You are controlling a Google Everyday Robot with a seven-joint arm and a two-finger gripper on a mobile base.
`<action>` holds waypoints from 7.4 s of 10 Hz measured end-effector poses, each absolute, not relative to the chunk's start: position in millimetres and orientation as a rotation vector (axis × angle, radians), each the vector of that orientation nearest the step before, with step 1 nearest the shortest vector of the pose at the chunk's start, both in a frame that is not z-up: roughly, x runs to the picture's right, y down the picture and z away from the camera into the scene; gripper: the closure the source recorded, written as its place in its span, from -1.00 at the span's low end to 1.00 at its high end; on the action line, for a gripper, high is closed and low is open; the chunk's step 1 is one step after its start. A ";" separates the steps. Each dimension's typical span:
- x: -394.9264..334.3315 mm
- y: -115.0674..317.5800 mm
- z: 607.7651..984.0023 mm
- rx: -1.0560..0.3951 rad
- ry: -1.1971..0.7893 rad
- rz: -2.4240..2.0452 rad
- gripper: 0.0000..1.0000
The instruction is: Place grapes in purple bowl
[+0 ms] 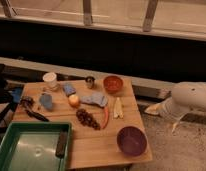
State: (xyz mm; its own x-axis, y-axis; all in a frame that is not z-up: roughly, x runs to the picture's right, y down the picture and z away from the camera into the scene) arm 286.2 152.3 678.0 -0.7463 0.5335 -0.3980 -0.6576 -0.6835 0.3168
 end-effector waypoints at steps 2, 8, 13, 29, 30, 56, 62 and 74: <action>286.4 152.4 677.9 -0.361 0.588 2.374 -0.60; 286.9 152.7 677.8 -0.361 0.589 2.375 -0.60; 286.9 152.8 677.7 -0.361 0.589 2.375 -0.60; 105.2 144.2 667.3 -0.440 0.460 1.940 -0.60; 73.1 147.1 663.4 -0.496 0.445 1.894 -0.60; -89.7 117.5 790.3 -0.770 0.239 1.695 -0.60; -75.0 153.1 848.0 -0.816 0.372 1.734 -0.45; -63.7 121.6 796.2 -0.740 0.283 1.746 1.00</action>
